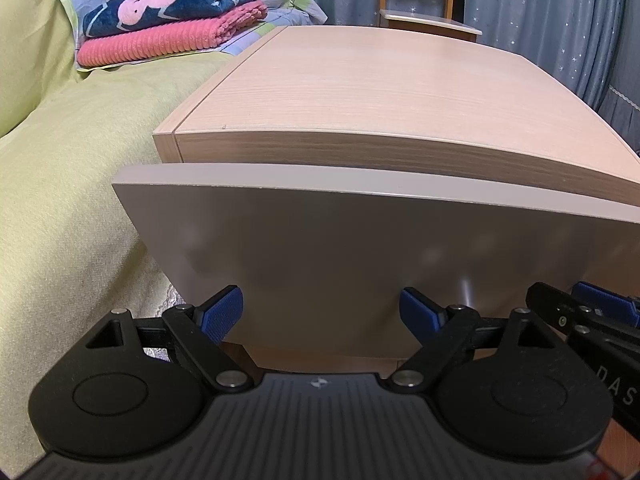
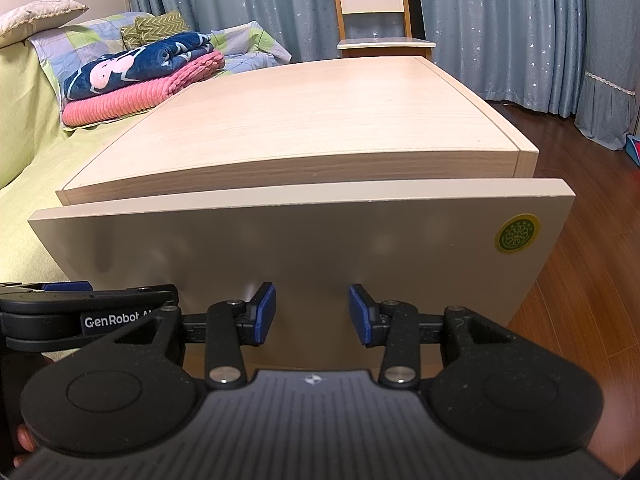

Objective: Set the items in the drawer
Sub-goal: 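Keep pushing the drawer front with both tools until flush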

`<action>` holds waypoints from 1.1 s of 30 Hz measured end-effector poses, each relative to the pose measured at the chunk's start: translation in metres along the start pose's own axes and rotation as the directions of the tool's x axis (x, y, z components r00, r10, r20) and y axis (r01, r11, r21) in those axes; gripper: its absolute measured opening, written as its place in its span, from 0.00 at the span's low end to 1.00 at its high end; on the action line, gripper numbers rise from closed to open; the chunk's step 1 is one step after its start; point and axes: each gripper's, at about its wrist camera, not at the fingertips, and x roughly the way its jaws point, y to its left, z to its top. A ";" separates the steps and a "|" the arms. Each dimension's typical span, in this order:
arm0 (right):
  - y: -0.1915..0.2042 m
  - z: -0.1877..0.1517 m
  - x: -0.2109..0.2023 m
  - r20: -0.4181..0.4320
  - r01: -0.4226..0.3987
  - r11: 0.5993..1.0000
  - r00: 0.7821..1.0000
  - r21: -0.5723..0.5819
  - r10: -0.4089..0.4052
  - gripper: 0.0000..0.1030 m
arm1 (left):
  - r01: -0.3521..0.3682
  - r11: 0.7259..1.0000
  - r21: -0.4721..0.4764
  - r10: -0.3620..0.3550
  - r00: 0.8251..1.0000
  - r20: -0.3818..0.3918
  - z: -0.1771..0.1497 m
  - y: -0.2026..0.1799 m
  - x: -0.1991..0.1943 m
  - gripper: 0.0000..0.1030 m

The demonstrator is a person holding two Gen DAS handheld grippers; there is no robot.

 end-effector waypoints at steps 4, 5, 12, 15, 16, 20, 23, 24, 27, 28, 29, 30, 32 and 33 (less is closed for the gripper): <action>0.000 0.001 0.001 0.001 0.000 1.000 1.000 0.000 0.000 0.35 | -0.001 1.000 -0.001 0.001 1.000 -0.001 0.001 0.000 0.000 0.85; -0.001 0.001 0.001 0.001 0.001 1.000 1.000 -0.001 -0.001 0.35 | -0.001 1.000 -0.001 0.001 1.000 -0.001 0.001 0.000 0.000 0.85; 0.001 0.001 0.001 0.004 0.003 1.000 1.000 -0.004 -0.003 0.35 | 0.000 1.000 -0.005 0.000 1.000 0.000 0.002 0.000 0.000 0.85; 0.002 0.001 0.001 0.004 0.004 1.000 1.000 -0.004 -0.004 0.35 | 0.000 1.000 -0.007 0.000 1.000 0.000 0.003 0.000 0.001 0.85; 0.002 0.001 0.001 0.005 0.005 1.000 1.000 -0.004 -0.004 0.35 | 0.001 1.000 -0.007 -0.001 1.000 0.000 0.003 0.001 0.001 0.85; 0.001 0.001 0.002 0.005 0.005 1.000 1.000 -0.005 -0.005 0.35 | 0.000 1.000 -0.008 0.000 1.000 0.000 0.004 0.001 0.002 0.85; 0.001 0.001 0.002 0.005 0.006 1.000 1.000 -0.005 -0.006 0.35 | 0.001 1.000 -0.010 0.000 1.000 0.001 0.004 0.001 0.002 0.85; 0.002 0.001 0.002 0.005 0.006 1.000 1.000 -0.005 -0.006 0.35 | 0.001 1.000 -0.011 -0.001 1.000 0.001 0.005 0.001 0.002 0.85; 0.004 0.001 0.002 0.005 0.007 1.000 1.000 -0.006 -0.007 0.35 | 0.001 1.000 -0.012 -0.001 1.000 0.000 0.005 0.000 0.002 0.85; 0.004 0.001 0.002 0.005 0.007 1.000 1.000 -0.007 -0.007 0.35 | 0.001 1.000 -0.012 -0.001 1.000 0.000 0.006 0.000 0.002 0.85; 0.005 0.001 0.002 0.005 0.007 1.000 1.000 -0.006 -0.007 0.35 | 0.001 1.000 -0.012 -0.001 1.000 0.000 0.006 0.000 0.002 0.85; 0.005 0.001 0.002 0.006 0.007 1.000 1.000 -0.006 -0.007 0.35 | 0.001 1.000 -0.012 -0.001 1.000 0.000 0.006 0.000 0.003 0.85; 0.006 0.001 0.002 0.006 0.007 1.000 1.000 -0.005 -0.007 0.35 | 0.001 1.000 -0.012 -0.001 1.000 0.001 0.006 0.000 0.003 0.85; 0.007 0.001 0.003 0.006 0.008 1.000 1.000 -0.007 -0.008 0.35 | 0.001 1.000 -0.012 -0.001 1.000 0.001 0.006 0.000 0.003 0.85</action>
